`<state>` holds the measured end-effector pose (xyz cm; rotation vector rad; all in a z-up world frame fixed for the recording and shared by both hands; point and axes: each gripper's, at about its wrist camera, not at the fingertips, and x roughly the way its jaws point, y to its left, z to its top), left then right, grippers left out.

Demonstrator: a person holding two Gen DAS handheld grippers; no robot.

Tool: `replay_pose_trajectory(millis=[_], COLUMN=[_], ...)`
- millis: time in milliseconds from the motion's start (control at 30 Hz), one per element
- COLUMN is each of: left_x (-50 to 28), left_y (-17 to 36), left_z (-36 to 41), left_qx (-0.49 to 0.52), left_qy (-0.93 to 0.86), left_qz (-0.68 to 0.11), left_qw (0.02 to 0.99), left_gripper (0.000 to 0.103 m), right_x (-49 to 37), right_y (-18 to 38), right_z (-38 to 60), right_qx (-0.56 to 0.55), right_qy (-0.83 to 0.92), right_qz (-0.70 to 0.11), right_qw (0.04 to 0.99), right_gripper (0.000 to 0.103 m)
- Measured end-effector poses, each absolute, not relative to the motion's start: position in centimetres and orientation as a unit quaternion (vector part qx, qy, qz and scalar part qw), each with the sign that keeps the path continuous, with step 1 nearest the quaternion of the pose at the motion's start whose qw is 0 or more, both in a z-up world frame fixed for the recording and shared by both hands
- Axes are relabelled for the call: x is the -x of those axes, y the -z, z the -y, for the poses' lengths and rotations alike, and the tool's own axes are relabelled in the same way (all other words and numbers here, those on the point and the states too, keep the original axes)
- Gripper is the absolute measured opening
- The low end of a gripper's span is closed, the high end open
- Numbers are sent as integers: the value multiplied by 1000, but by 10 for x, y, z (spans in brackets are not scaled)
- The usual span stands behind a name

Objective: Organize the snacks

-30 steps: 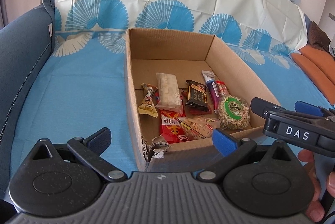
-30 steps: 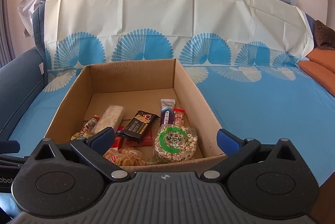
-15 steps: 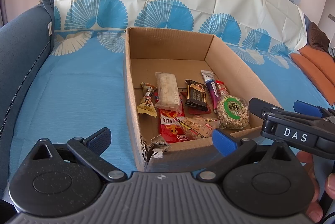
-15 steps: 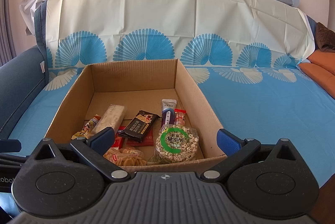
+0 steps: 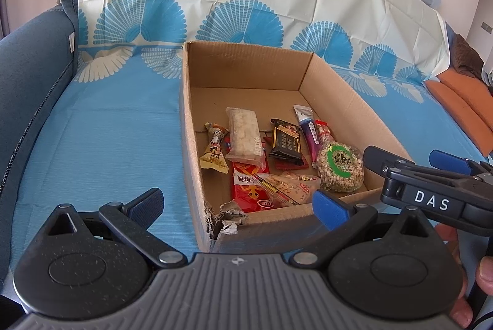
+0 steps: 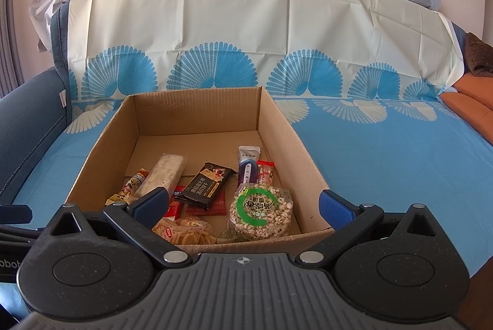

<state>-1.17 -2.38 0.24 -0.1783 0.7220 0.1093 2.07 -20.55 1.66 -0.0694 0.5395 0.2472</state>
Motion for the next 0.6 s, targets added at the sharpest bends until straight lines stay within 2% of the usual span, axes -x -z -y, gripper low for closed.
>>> replay_pose_trajectory(millis=[600], left_x=[5], left_y=[1], left_z=[21], left_qx=[98], left_qy=[-39], left_qz=[-355], left_qw=[929], left_gripper=[103], right_x=[-27], right_y=[-15], right_z=[203], right_qx=[25], right_qy=[-123], right_qz=[-273], right_qw=[954], right_gripper=[102])
